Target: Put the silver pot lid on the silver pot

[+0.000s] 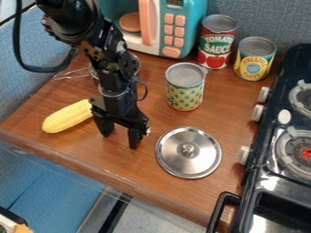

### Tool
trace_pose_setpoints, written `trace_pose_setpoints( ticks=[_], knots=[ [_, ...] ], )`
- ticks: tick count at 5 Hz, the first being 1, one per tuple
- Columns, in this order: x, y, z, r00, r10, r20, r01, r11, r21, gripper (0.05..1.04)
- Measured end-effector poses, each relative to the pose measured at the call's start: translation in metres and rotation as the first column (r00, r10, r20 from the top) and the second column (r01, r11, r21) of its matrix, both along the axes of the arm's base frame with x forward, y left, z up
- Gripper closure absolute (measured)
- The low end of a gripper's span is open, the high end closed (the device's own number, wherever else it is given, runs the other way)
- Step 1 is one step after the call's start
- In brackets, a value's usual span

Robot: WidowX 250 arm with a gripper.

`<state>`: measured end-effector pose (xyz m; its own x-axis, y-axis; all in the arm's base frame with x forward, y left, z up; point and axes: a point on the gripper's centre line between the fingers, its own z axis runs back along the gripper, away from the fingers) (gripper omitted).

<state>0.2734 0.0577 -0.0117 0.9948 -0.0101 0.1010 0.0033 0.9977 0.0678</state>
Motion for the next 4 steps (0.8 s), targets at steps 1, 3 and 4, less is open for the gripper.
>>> trace_pose_setpoints(
  ticks=[1,3,4],
  knots=[
    [0.000,-0.001,0.001,1.000,0.006,-0.001,-0.006,1.000,-0.005,0.083],
    [-0.004,-0.047,0.033,0.998,-0.066,0.019,0.067,0.997,-0.032,0.083],
    [0.009,-0.069,0.043,0.993,-0.104,0.055,0.106,0.994,-0.040,0.083]
  ],
)
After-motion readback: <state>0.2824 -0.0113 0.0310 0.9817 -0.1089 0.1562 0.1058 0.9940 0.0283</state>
